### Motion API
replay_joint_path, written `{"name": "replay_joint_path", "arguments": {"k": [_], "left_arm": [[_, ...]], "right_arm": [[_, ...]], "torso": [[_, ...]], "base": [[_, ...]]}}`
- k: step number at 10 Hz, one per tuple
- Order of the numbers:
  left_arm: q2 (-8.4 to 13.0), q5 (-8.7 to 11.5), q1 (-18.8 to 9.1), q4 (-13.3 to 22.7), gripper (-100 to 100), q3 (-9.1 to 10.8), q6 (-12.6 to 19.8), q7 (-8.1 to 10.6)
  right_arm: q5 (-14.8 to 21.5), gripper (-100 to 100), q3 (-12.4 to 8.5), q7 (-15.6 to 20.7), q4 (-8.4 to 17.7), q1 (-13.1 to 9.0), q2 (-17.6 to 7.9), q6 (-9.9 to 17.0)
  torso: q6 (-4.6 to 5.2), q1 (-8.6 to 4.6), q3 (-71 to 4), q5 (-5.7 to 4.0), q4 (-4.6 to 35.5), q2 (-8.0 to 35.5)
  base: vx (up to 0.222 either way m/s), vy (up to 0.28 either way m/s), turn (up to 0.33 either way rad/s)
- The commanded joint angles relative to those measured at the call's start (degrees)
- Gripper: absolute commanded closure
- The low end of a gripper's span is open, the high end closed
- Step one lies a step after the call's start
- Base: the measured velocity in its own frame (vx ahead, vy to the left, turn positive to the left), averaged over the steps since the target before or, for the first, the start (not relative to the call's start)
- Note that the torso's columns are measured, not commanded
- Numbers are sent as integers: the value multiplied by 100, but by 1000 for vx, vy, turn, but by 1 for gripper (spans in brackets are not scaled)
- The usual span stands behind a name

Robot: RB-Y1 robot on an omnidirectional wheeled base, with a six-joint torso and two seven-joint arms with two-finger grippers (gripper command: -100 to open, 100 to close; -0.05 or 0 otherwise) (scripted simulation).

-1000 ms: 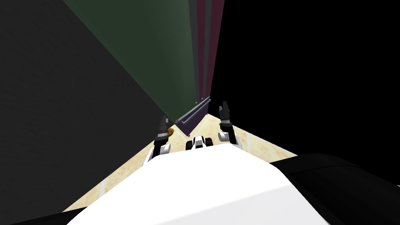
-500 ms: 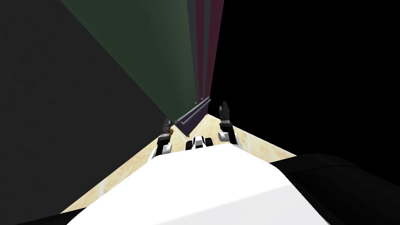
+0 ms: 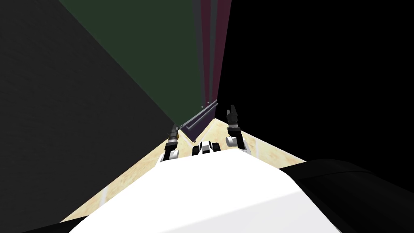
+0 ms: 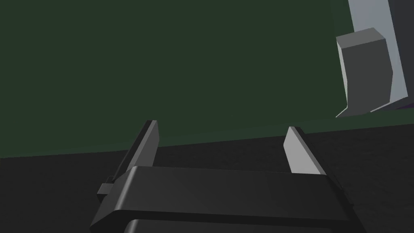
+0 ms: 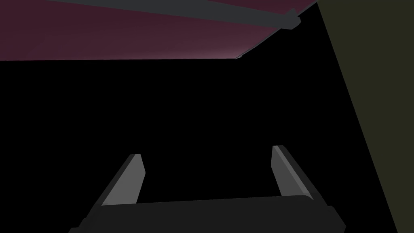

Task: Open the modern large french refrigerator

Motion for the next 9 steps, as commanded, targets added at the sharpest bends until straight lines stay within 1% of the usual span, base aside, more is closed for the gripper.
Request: {"name": "replay_joint_path", "arguments": {"k": [1,5,6,7,9], "left_arm": [[-1,8,-113,364,-100,8,38,-2],[-30,19,-295,1039,-100,17,65,-14],[-40,22,-345,1175,-100,20,73,-17],[-40,22,-345,1227,-100,20,73,-17],[-72,28,-447,1561,-100,25,87,-24]], "right_arm": [[0,0,0,0,0,0,0,0],[0,0,0,0,0,0,0,0],[0,0,0,0,0,0,0,0],[0,0,0,0,0,0,0,0],[0,0,0,0,0,0,0,0]], "torso": [[0,-1,-1,-1,0,-1],[0,2,-1,0,0,-1],[0,0,-1,0,0,-1],[1,-1,-1,-1,0,-1],[0,3,2,1,1,3]], "base": [[22,-29,6],[25,-27,5],[25,-32,11],[16,-22,2],[17,-21,5]]}}
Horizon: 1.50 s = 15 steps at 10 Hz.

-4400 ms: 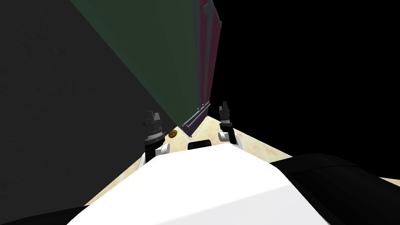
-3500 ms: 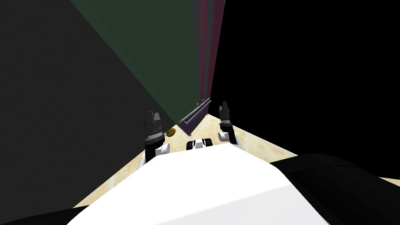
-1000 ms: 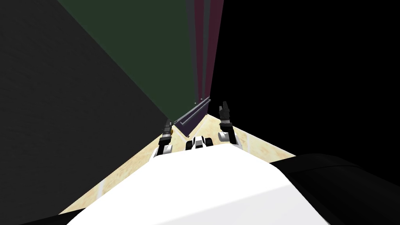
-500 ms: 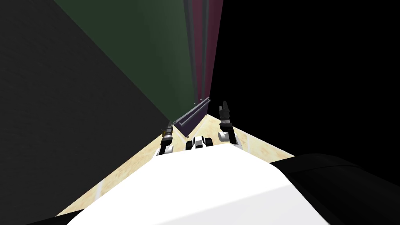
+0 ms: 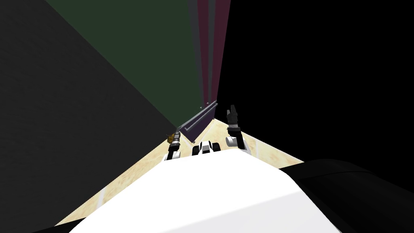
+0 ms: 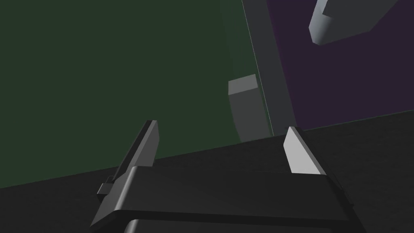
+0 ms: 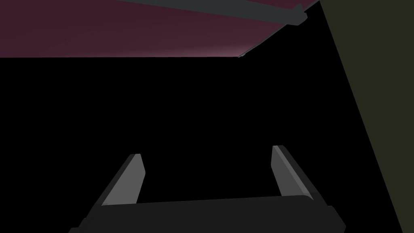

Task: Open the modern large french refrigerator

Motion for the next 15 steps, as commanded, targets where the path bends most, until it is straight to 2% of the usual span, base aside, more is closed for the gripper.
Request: {"name": "replay_joint_path", "arguments": {"k": [1,4,7,10,11,12,13,15], "left_arm": [[-46,9,-156,464,-100,13,12,-10],[-174,18,-300,1050,-100,20,32,-19],[-429,24,-415,1483,-100,26,48,-27],[-774,28,-478,1718,-100,30,57,-31],[-700,27,-456,1660,-100,26,55,-23],[-715,26,-454,1658,-100,24,65,-27],[-713,27,-454,1658,100,24,64,-26],[-748,6,-411,1552,100,-5,118,-43]], "right_arm": [[0,0,0,0,0,0,0,0],[0,0,0,0,0,0,0,0],[0,0,0,0,0,0,0,0],[0,0,0,0,0,0,0,0],[0,0,0,0,0,0,0,0],[0,0,0,0,0,0,0,0],[0,0,0,0,0,0,0,0],[0,0,1,0,0,-2,1,0]], "torso": [[1,-4,-2,-1,-1,-4],[0,-4,-4,-1,-2,-6],[0,-1,-1,-1,-1,-2],[1,-2,-1,0,0,-2],[0,-2,-1,-1,0,-1],[0,2,-1,0,0,-1],[0,2,-1,0,0,-1],[3,-6,0,12,-17,-5]], "base": [[22,-32,6],[28,-33,6],[24,-28,5],[13,-17,3],[3,-7,0],[0,0,0],[0,0,0],[-93,-85,13]]}}
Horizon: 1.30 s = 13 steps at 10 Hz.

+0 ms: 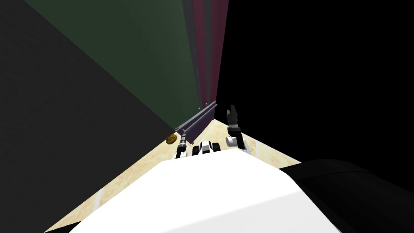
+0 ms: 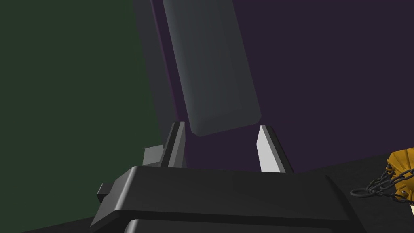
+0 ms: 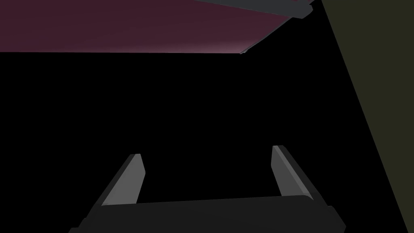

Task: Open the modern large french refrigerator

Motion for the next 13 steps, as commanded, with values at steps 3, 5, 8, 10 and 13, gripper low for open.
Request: {"name": "replay_joint_path", "arguments": {"k": [3,5,8,10,13], "left_arm": [[-77,-43,114,-178,100,-60,161,-34],[-107,-61,171,-213,100,-88,156,-53],[-153,-85,235,-265,100,-121,166,-79],[-179,-99,263,-295,100,-135,159,-100],[-235,-127,343,-346,100,-179,148,-130]], "right_arm": [[0,0,1,0,0,-1,1,0],[0,0,0,0,0,0,0,0],[0,0,1,0,0,-1,1,0],[0,0,0,0,0,0,0,0],[0,0,1,0,0,-1,1,0]], "torso": [[0,4,0,-4,5,0],[-3,32,-18,-8,14,-29],[4,-2,-2,-1,4,-5],[0,32,-17,-5,11,-30],[1,-3,2,0,1,0]], "base": [[-144,-141,10],[-80,-81,9],[-125,-131,16],[-72,-69,7],[-129,-137,16]]}}
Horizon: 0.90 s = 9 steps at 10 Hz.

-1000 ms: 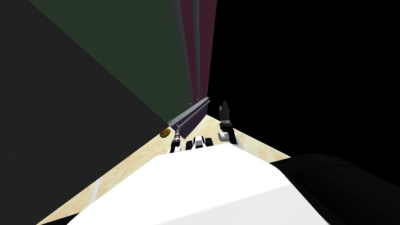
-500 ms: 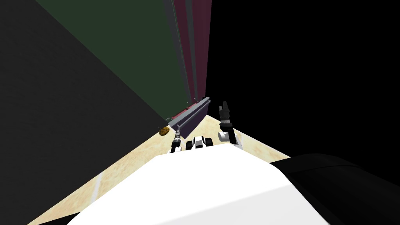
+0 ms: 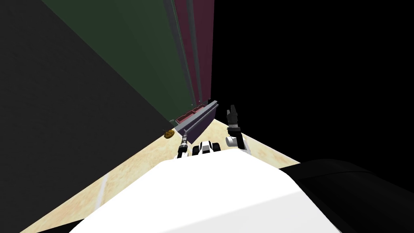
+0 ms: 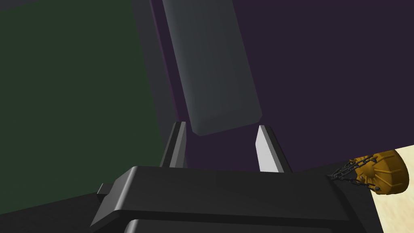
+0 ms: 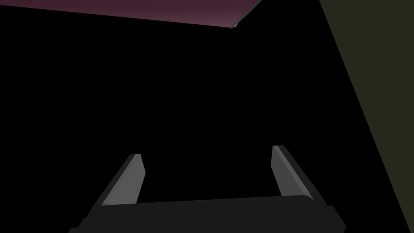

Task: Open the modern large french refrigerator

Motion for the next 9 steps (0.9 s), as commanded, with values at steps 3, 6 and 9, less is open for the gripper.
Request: {"name": "replay_joint_path", "arguments": {"k": [3,6,9], "left_arm": [[-86,-39,133,-45,100,-60,-5,-45],[-96,-63,176,-420,-100,-84,258,-35],[-108,-82,225,-758,-100,-112,551,-15]], "right_arm": [[0,0,-1,0,0,1,-1,0],[0,0,-1,0,0,1,-1,0],[0,0,-2,0,0,2,-2,0]], "torso": [[4,38,-24,-1,7,-40],[-1,26,-10,-1,5,-16],[-5,17,-11,-12,13,-14]], "base": [[-94,-95,13],[-88,-58,-8],[-9,25,-14]]}}
